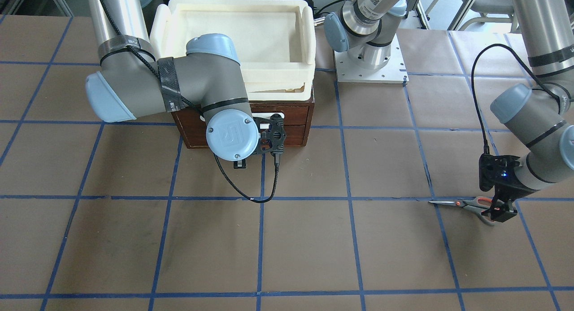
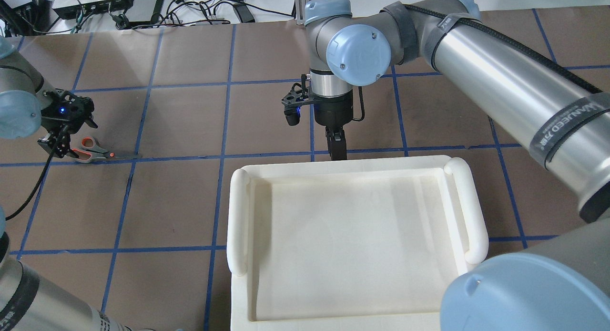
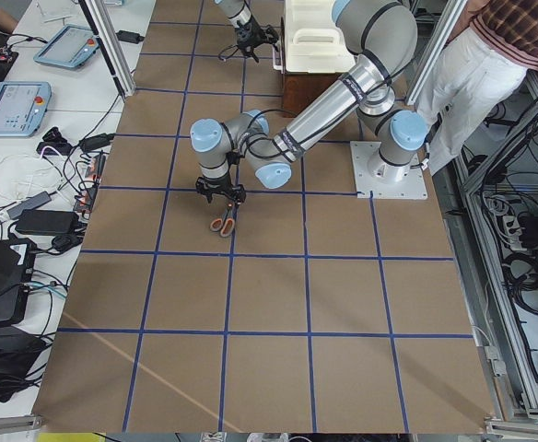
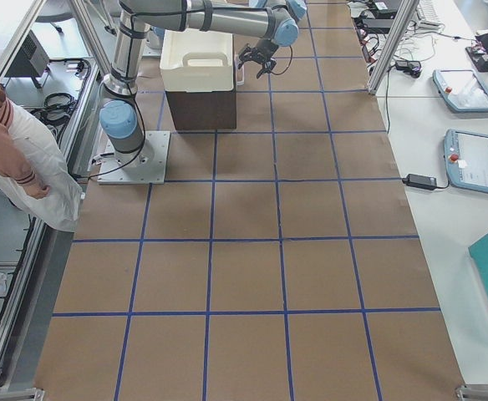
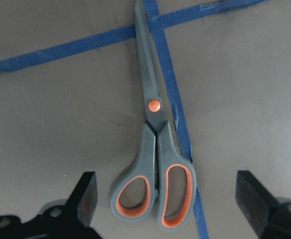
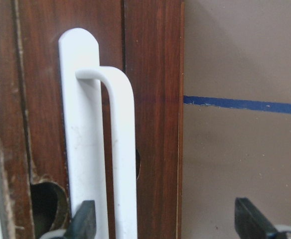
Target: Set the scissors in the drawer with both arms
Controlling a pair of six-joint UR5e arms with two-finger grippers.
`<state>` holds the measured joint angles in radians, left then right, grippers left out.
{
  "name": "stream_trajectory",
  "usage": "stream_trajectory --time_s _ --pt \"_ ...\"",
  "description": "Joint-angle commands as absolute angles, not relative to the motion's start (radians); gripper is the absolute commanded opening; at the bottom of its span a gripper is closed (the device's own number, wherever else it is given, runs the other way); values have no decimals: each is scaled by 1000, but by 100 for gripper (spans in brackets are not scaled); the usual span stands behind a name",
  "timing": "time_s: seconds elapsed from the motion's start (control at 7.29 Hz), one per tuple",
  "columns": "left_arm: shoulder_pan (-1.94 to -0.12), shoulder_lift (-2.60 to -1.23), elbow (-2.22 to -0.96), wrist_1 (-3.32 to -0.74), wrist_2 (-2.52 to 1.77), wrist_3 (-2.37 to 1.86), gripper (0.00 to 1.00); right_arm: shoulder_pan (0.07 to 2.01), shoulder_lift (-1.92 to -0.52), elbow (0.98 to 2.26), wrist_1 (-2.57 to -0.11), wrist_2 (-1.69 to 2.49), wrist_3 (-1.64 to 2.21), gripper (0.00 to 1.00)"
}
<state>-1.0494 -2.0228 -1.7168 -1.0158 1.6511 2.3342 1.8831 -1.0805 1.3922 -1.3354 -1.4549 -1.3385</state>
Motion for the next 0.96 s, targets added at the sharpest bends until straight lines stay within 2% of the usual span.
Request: stream_trajectory --time_s 0.0,0.14,0.41,0.69,0.82 --pt "-1034 -2043 -1756 -991 1648 2333 100 1884 -1080 1404 -1339 -1457 -1342 90" --pt "-1034 -2046 -1759 -992 1647 2330 100 1884 -1080 1413 -1342 -1457 -1341 79" --pt "-1034 -2071 -1758 -941 1651 2329 100 1884 -1078 1425 -1379 -1460 -1342 78" --pt "-1034 -2088 -1759 -925 1647 2329 100 1884 -1078 1422 -1384 -1462 -1344 67" --pt "-1034 -2091 -1759 -923 1647 2327 100 1884 -1078 1414 -1387 -1474 -1344 66"
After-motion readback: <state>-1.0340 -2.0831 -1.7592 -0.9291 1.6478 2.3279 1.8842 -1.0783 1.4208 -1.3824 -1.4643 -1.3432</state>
